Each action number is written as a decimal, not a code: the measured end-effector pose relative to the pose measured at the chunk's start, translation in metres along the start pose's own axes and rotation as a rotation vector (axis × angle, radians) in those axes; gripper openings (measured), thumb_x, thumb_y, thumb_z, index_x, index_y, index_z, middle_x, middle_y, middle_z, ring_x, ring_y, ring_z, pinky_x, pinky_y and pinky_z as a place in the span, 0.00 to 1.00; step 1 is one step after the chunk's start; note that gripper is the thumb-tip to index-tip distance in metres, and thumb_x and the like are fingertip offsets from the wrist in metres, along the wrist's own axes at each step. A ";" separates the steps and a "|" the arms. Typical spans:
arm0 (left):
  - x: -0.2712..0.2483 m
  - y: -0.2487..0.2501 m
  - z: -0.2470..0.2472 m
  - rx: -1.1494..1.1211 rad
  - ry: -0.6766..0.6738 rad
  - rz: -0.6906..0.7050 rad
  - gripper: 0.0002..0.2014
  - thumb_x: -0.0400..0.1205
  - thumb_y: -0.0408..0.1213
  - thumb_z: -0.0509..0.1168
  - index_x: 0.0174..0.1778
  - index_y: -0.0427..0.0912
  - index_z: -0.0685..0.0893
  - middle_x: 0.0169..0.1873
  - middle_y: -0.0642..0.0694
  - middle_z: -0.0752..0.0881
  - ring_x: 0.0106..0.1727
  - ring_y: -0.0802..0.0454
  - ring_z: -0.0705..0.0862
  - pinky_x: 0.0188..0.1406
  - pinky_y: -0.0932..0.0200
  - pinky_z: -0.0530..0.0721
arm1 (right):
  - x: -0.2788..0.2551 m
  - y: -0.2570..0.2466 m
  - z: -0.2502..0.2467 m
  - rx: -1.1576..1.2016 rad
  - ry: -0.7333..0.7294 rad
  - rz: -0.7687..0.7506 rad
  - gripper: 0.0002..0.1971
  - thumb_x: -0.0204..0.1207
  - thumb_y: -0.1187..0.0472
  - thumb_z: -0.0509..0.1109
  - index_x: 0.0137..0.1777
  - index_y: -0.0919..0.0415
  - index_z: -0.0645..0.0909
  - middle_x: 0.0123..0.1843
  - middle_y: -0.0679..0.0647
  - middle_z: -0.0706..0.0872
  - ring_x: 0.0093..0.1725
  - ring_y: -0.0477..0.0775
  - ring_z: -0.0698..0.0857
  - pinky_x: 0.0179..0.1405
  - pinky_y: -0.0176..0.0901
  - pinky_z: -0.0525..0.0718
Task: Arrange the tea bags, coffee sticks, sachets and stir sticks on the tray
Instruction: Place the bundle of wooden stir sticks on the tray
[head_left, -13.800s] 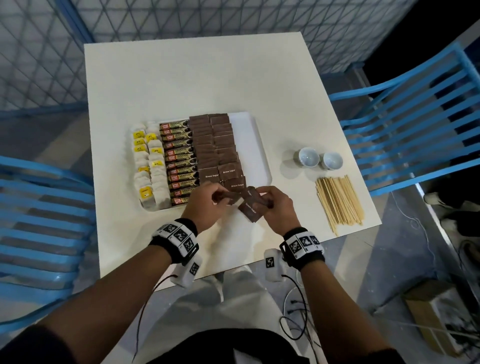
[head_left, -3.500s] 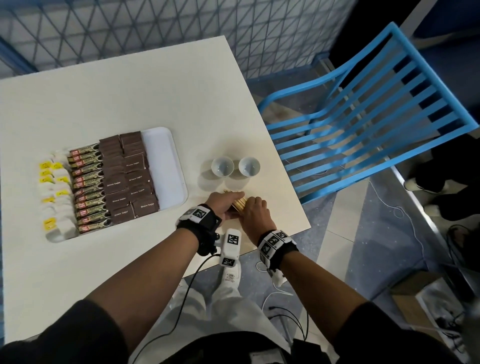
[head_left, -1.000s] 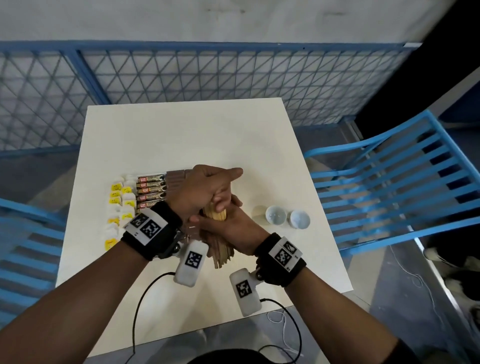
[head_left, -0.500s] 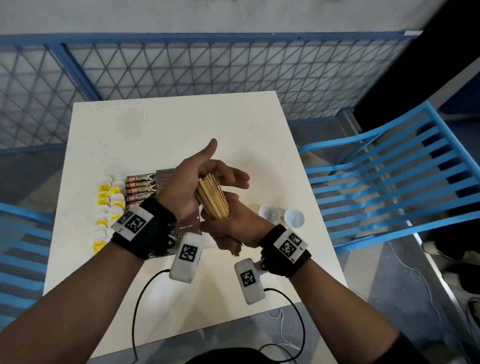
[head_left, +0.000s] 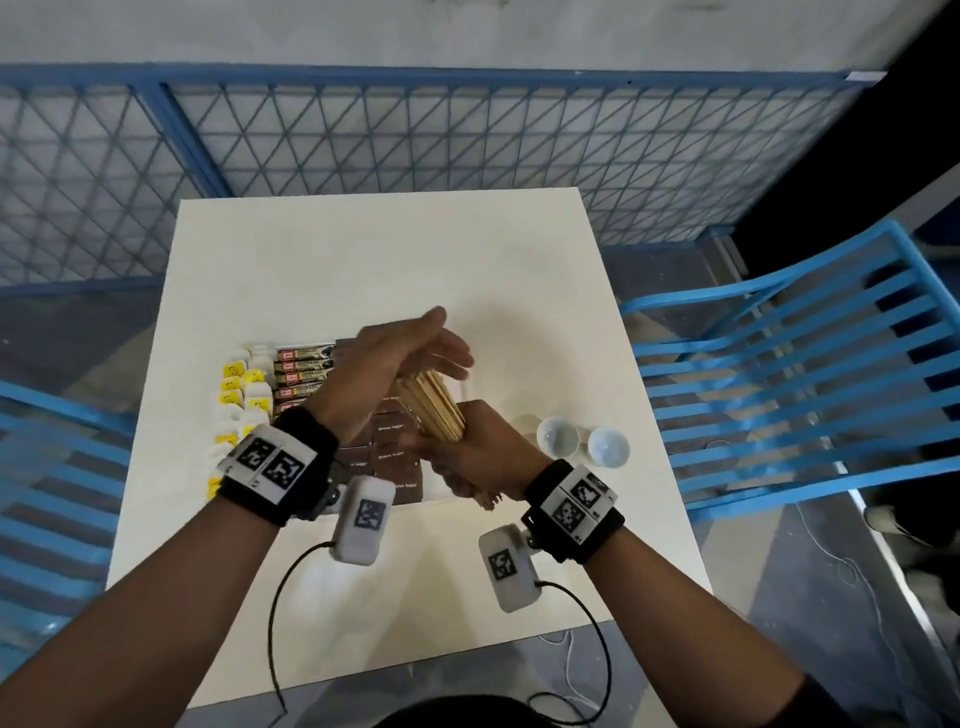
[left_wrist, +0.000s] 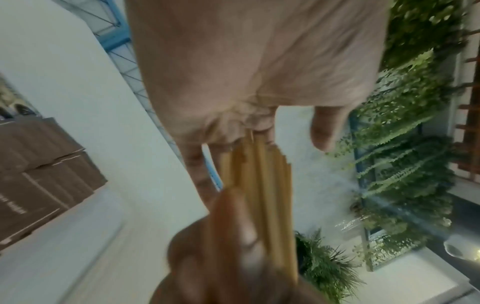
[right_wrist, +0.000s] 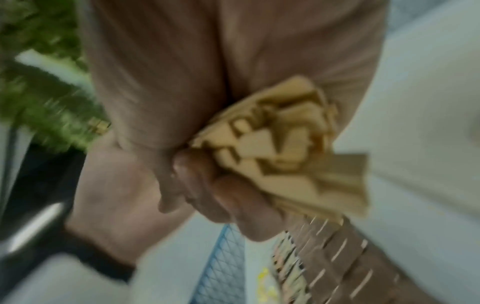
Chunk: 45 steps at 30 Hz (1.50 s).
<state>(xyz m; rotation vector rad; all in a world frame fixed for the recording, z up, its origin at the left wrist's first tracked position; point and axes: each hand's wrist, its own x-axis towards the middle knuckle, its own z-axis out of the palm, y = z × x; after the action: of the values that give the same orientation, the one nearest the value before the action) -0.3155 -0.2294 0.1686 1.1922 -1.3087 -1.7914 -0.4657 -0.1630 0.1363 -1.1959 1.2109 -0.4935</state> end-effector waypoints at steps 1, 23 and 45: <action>-0.004 -0.001 0.001 -0.050 -0.042 0.001 0.23 0.87 0.51 0.64 0.50 0.30 0.89 0.51 0.32 0.92 0.57 0.34 0.90 0.54 0.45 0.85 | 0.000 -0.002 0.002 0.097 -0.020 0.006 0.17 0.81 0.53 0.75 0.36 0.59 0.75 0.23 0.49 0.76 0.20 0.52 0.73 0.21 0.42 0.73; -0.007 0.029 -0.008 -0.366 0.518 0.323 0.30 0.91 0.39 0.63 0.21 0.37 0.64 0.13 0.43 0.64 0.13 0.49 0.64 0.20 0.60 0.68 | 0.021 0.001 0.027 1.087 -0.187 0.237 0.38 0.87 0.36 0.50 0.71 0.74 0.75 0.51 0.68 0.84 0.44 0.65 0.87 0.51 0.56 0.87; 0.032 -0.003 0.008 -0.125 0.497 0.226 0.29 0.88 0.36 0.64 0.18 0.40 0.69 0.14 0.42 0.69 0.14 0.45 0.68 0.23 0.53 0.72 | 0.043 -0.017 -0.009 0.003 -0.085 -0.164 0.11 0.83 0.61 0.71 0.57 0.69 0.79 0.44 0.65 0.88 0.39 0.51 0.85 0.40 0.53 0.85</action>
<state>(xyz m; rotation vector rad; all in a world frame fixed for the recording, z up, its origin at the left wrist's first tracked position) -0.3355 -0.2531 0.1562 1.2589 -0.9798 -1.2871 -0.4541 -0.2093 0.1335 -1.3072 1.0444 -0.5602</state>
